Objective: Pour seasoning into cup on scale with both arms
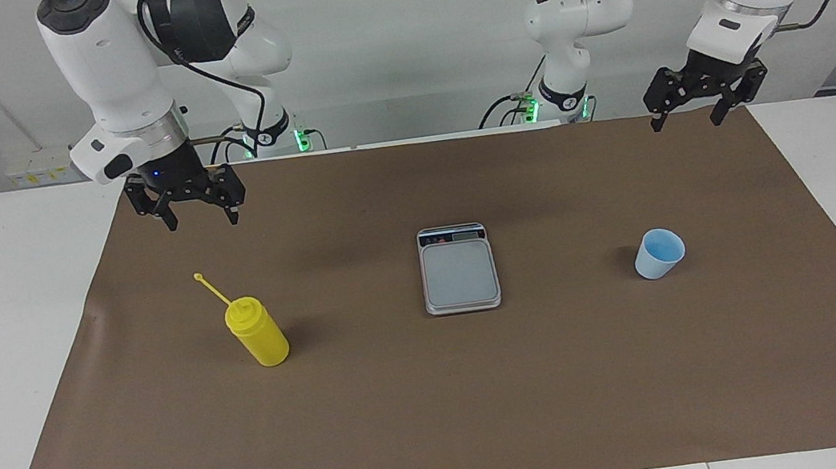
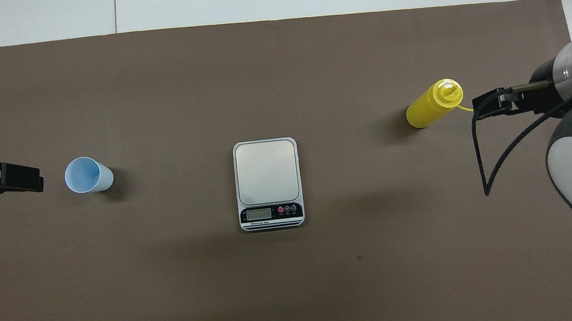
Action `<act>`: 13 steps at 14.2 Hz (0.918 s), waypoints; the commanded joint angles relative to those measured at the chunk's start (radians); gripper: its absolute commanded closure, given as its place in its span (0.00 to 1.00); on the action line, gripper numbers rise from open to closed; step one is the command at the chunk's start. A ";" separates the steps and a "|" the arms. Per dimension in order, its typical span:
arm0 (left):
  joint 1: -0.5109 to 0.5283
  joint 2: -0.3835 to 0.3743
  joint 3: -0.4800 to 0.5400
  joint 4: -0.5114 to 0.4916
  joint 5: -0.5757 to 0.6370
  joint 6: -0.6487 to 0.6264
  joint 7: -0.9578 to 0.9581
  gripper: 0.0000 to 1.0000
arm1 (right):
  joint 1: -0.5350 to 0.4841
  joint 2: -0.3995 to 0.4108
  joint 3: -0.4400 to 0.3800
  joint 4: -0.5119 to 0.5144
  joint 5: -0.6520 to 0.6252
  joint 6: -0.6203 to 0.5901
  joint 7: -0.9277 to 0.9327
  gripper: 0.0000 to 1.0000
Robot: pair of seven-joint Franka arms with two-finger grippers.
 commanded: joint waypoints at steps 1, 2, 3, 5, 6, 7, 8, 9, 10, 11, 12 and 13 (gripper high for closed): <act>0.009 -0.022 -0.005 -0.018 0.013 -0.004 0.013 0.00 | -0.005 -0.015 -0.004 -0.011 0.019 -0.001 -0.031 0.00; 0.009 -0.022 -0.003 -0.018 0.013 -0.007 0.013 0.00 | -0.005 -0.015 -0.004 -0.011 0.019 0.000 -0.031 0.00; 0.009 -0.022 -0.003 -0.018 0.013 -0.009 0.016 0.00 | -0.005 -0.015 -0.004 -0.011 0.019 -0.001 -0.031 0.00; 0.009 -0.023 -0.003 -0.022 0.013 -0.007 0.016 0.00 | -0.007 -0.015 -0.004 -0.011 0.019 0.000 -0.031 0.00; 0.009 -0.023 -0.003 -0.022 0.013 -0.009 0.017 0.00 | -0.005 -0.015 -0.004 -0.011 0.019 0.000 -0.031 0.00; 0.009 -0.023 -0.003 -0.022 0.013 -0.007 0.016 0.00 | -0.005 -0.015 -0.004 -0.011 0.019 0.000 -0.031 0.00; 0.009 -0.023 -0.003 -0.022 0.013 -0.006 0.016 0.00 | -0.005 -0.015 -0.004 -0.011 0.019 0.000 -0.031 0.00; 0.011 -0.023 -0.003 -0.024 0.013 -0.007 0.017 0.00 | -0.005 -0.015 -0.004 -0.011 0.019 0.000 -0.031 0.00; 0.011 -0.023 -0.003 -0.024 0.013 -0.006 0.018 0.00 | -0.005 -0.015 -0.004 -0.011 0.019 0.000 -0.031 0.00; 0.011 -0.025 -0.003 -0.025 0.011 -0.006 0.016 0.00 | -0.005 -0.015 -0.004 -0.011 0.019 0.000 -0.031 0.00; 0.011 -0.029 -0.003 -0.032 0.013 -0.001 0.011 0.00 | -0.005 -0.015 -0.004 -0.011 0.019 0.000 -0.031 0.00; 0.012 -0.033 -0.003 -0.047 0.013 0.006 0.010 0.00 | -0.005 -0.015 -0.004 -0.011 0.019 0.000 -0.031 0.00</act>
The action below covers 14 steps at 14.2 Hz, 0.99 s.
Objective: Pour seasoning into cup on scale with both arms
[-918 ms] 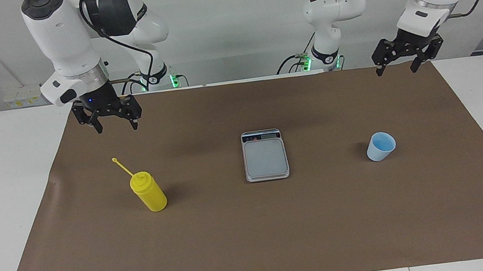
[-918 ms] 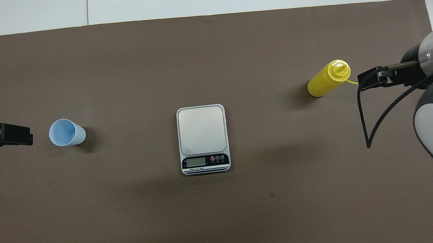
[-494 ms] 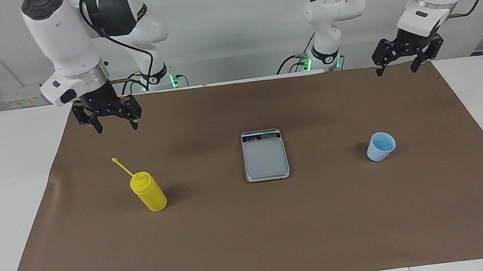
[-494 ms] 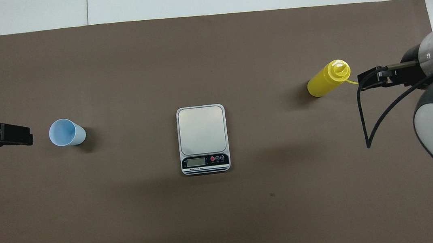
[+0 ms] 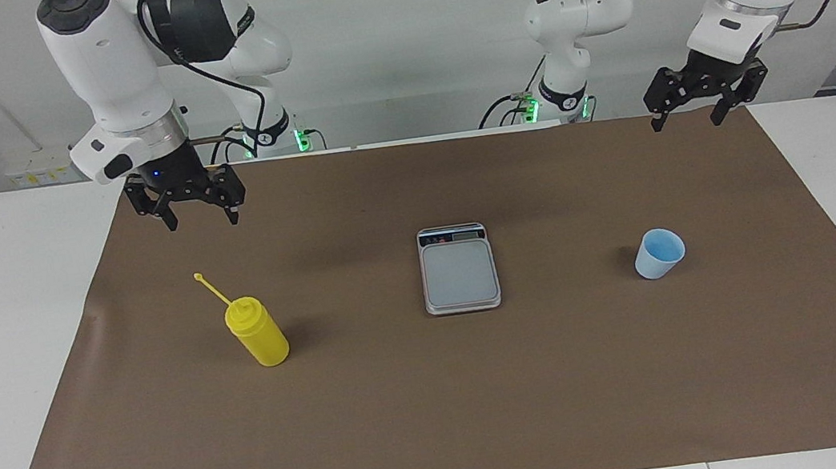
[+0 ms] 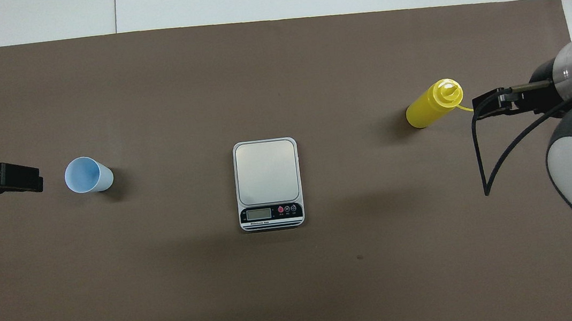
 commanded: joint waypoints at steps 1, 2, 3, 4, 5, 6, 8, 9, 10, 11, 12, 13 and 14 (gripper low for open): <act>0.013 -0.040 -0.002 -0.052 0.013 0.011 0.008 0.00 | -0.005 -0.015 -0.004 -0.011 0.019 0.000 -0.031 0.00; 0.027 -0.041 -0.004 -0.062 0.013 0.020 0.008 0.00 | -0.005 -0.015 -0.004 -0.011 0.019 0.000 -0.031 0.00; 0.037 -0.046 -0.004 -0.082 0.011 0.048 0.006 0.00 | -0.005 -0.015 -0.004 -0.011 0.019 0.000 -0.031 0.00; 0.042 -0.063 -0.004 -0.117 0.011 0.084 0.006 0.00 | -0.005 -0.015 -0.004 -0.011 0.019 0.000 -0.031 0.00; 0.059 -0.078 -0.004 -0.168 0.011 0.136 0.005 0.00 | -0.005 -0.015 -0.004 -0.011 0.019 0.000 -0.031 0.00; 0.071 -0.086 -0.004 -0.217 0.011 0.187 0.003 0.00 | -0.005 -0.015 -0.004 -0.011 0.019 0.000 -0.031 0.00; 0.099 -0.078 -0.004 -0.265 0.011 0.258 0.003 0.00 | -0.005 -0.015 -0.004 -0.011 0.019 -0.001 -0.031 0.00; 0.103 -0.066 -0.004 -0.288 0.011 0.294 0.003 0.00 | -0.005 -0.015 -0.004 -0.011 0.019 0.000 -0.031 0.00; 0.105 -0.051 -0.004 -0.306 0.011 0.328 0.003 0.00 | -0.005 -0.015 -0.004 -0.011 0.019 -0.001 -0.031 0.00; 0.110 -0.029 -0.004 -0.320 0.011 0.365 -0.006 0.00 | -0.005 -0.015 -0.004 -0.011 0.019 0.000 -0.031 0.00; 0.114 -0.002 -0.004 -0.328 0.011 0.396 -0.041 0.00 | -0.005 -0.015 -0.004 -0.011 0.019 0.000 -0.031 0.00; 0.113 0.027 -0.004 -0.342 0.011 0.440 -0.095 0.00 | -0.005 -0.015 -0.004 -0.011 0.019 0.000 -0.031 0.00; 0.114 0.046 -0.004 -0.361 0.011 0.494 -0.124 0.00 | -0.005 -0.015 -0.004 -0.011 0.019 0.000 -0.031 0.00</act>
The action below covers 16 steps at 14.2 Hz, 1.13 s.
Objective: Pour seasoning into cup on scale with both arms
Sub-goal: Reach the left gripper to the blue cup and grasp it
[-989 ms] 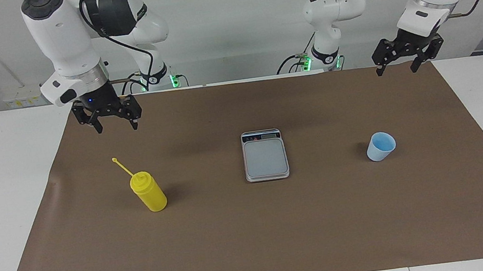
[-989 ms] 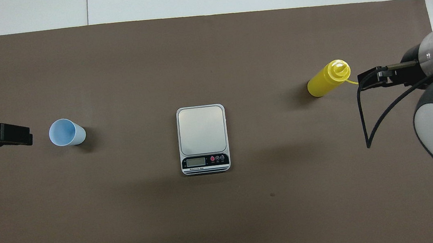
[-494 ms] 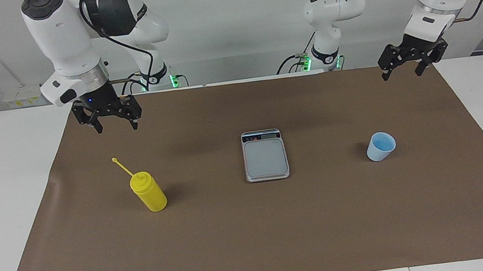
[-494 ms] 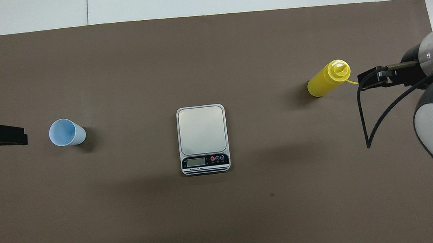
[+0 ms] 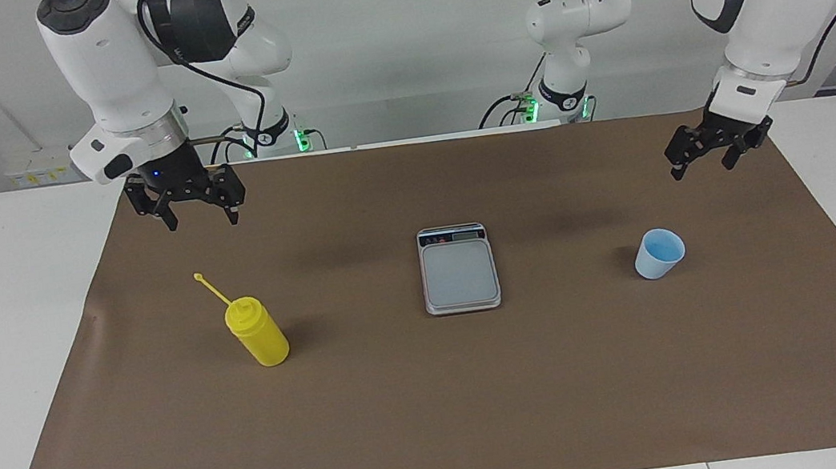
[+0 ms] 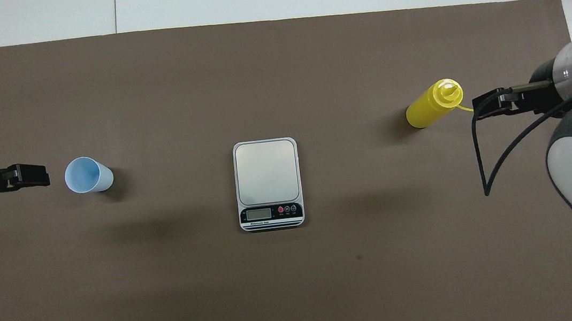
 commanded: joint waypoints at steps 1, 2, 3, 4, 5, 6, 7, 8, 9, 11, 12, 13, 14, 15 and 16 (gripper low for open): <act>0.015 0.058 -0.008 -0.052 0.011 0.134 -0.068 0.00 | -0.005 -0.015 -0.004 -0.011 0.019 0.000 -0.031 0.00; 0.019 0.090 -0.008 -0.054 0.011 0.160 -0.085 0.00 | -0.005 -0.015 -0.004 -0.011 0.019 0.000 -0.031 0.00; 0.028 0.110 -0.008 -0.057 0.009 0.188 -0.123 0.00 | -0.005 -0.015 -0.004 -0.011 0.019 -0.001 -0.031 0.00; 0.035 0.124 -0.010 -0.065 0.008 0.211 -0.151 0.00 | -0.005 -0.015 -0.004 -0.011 0.019 0.000 -0.031 0.00; 0.037 0.143 -0.008 -0.066 -0.010 0.231 -0.157 0.00 | -0.005 -0.015 -0.004 -0.011 0.019 0.000 -0.031 0.00; 0.043 0.158 -0.008 -0.068 -0.030 0.251 -0.158 0.00 | -0.007 -0.015 -0.004 -0.011 0.019 -0.001 -0.031 0.00; 0.051 0.185 -0.008 -0.066 -0.046 0.265 -0.167 0.00 | -0.005 -0.015 -0.004 -0.011 0.019 0.000 -0.031 0.00; 0.049 0.195 -0.008 -0.068 -0.049 0.286 -0.202 0.00 | -0.005 -0.015 -0.004 -0.011 0.021 0.000 -0.031 0.00; 0.045 0.199 -0.008 -0.074 -0.049 0.295 -0.231 0.00 | -0.005 -0.015 -0.004 -0.011 0.019 -0.001 -0.031 0.00; 0.040 0.199 -0.008 -0.101 -0.049 0.308 -0.248 0.00 | -0.005 -0.015 -0.004 -0.011 0.019 -0.001 -0.031 0.00; 0.040 0.195 -0.008 -0.120 -0.049 0.325 -0.250 0.00 | -0.005 -0.015 -0.004 -0.011 0.019 0.000 -0.031 0.00; 0.039 0.193 -0.008 -0.137 -0.049 0.340 -0.250 0.00 | -0.005 -0.015 -0.004 -0.011 0.019 0.000 -0.031 0.00; 0.039 0.193 -0.008 -0.148 -0.049 0.351 -0.250 0.00 | -0.005 -0.015 -0.004 -0.011 0.019 -0.001 -0.031 0.00; 0.040 0.196 -0.008 -0.151 -0.049 0.357 -0.248 0.00 | -0.005 -0.015 -0.004 -0.011 0.019 -0.001 -0.031 0.00; 0.039 0.201 -0.008 -0.154 -0.049 0.366 -0.248 0.00 | -0.005 -0.015 -0.004 -0.011 0.019 0.000 -0.031 0.00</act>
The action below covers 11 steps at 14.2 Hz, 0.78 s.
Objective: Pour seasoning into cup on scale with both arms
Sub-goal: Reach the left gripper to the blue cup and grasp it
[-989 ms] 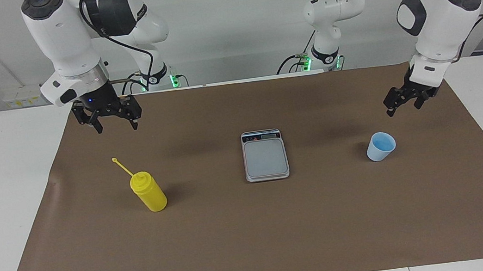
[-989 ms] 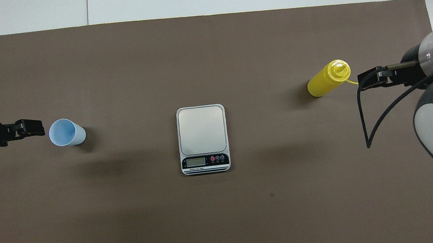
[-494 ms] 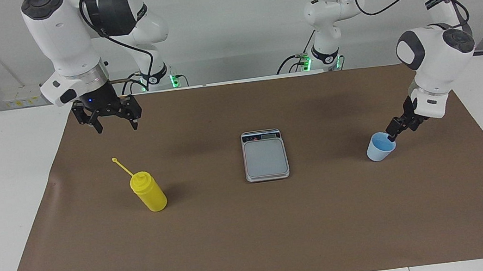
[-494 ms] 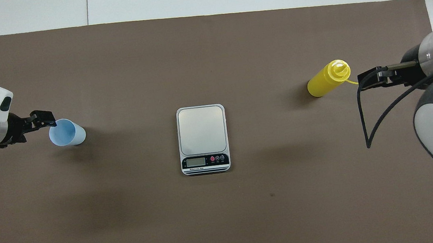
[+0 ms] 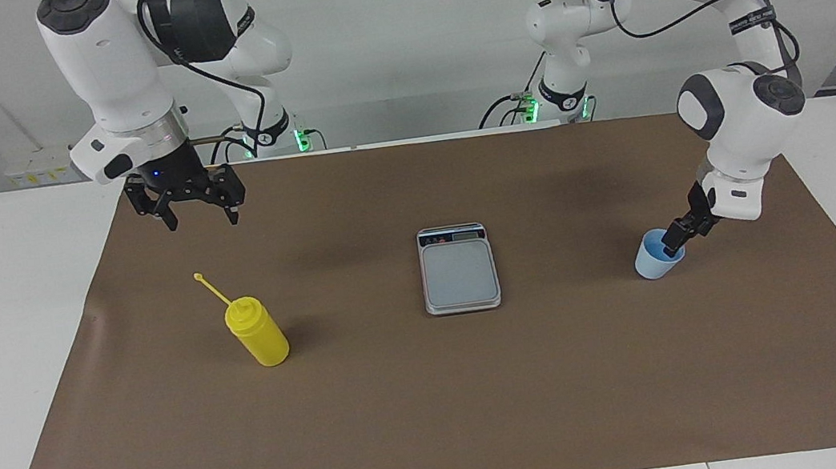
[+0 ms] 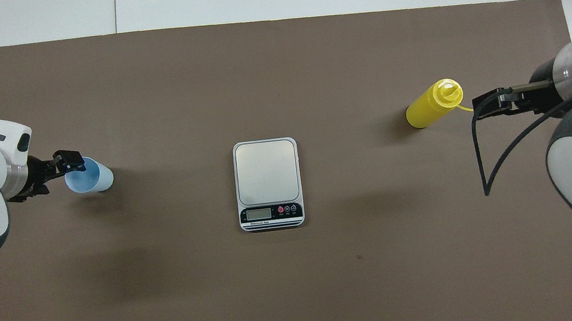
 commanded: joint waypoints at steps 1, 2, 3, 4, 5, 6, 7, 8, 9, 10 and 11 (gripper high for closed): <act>0.000 -0.005 -0.002 -0.035 -0.016 0.051 -0.007 0.00 | -0.005 -0.015 -0.004 -0.011 0.019 0.000 -0.031 0.00; 0.000 0.001 -0.002 -0.043 -0.016 0.067 -0.007 0.00 | -0.005 -0.015 -0.004 -0.011 0.019 0.000 -0.031 0.00; 0.000 0.010 -0.002 -0.044 -0.016 0.082 -0.006 0.00 | -0.005 -0.015 -0.004 -0.011 0.019 0.000 -0.031 0.00; 0.000 0.015 -0.002 -0.046 -0.016 0.087 -0.004 0.06 | -0.005 -0.015 -0.004 -0.011 0.021 0.000 -0.031 0.00; -0.001 0.018 -0.002 -0.046 -0.016 0.094 -0.004 0.17 | -0.005 -0.015 -0.004 -0.011 0.019 0.000 -0.031 0.00; -0.003 0.024 -0.002 -0.046 -0.016 0.104 -0.003 0.30 | -0.005 -0.015 -0.004 -0.011 0.019 0.000 -0.031 0.00; -0.003 0.026 -0.002 -0.044 -0.014 0.104 -0.001 0.42 | -0.005 -0.015 -0.004 -0.011 0.019 -0.001 -0.031 0.00; -0.003 0.026 -0.002 -0.044 -0.014 0.104 0.002 0.55 | -0.005 -0.015 -0.004 -0.011 0.019 0.000 -0.031 0.00; -0.013 0.026 -0.002 -0.044 -0.014 0.107 0.004 0.66 | -0.005 -0.015 -0.004 -0.011 0.019 0.000 -0.031 0.00; -0.023 0.026 -0.002 -0.043 -0.016 0.105 0.005 0.81 | -0.005 -0.015 -0.004 -0.011 0.019 -0.001 -0.031 0.00; -0.023 0.026 -0.002 -0.040 -0.014 0.099 0.008 1.00 | -0.005 -0.015 -0.004 -0.011 0.019 0.000 -0.031 0.00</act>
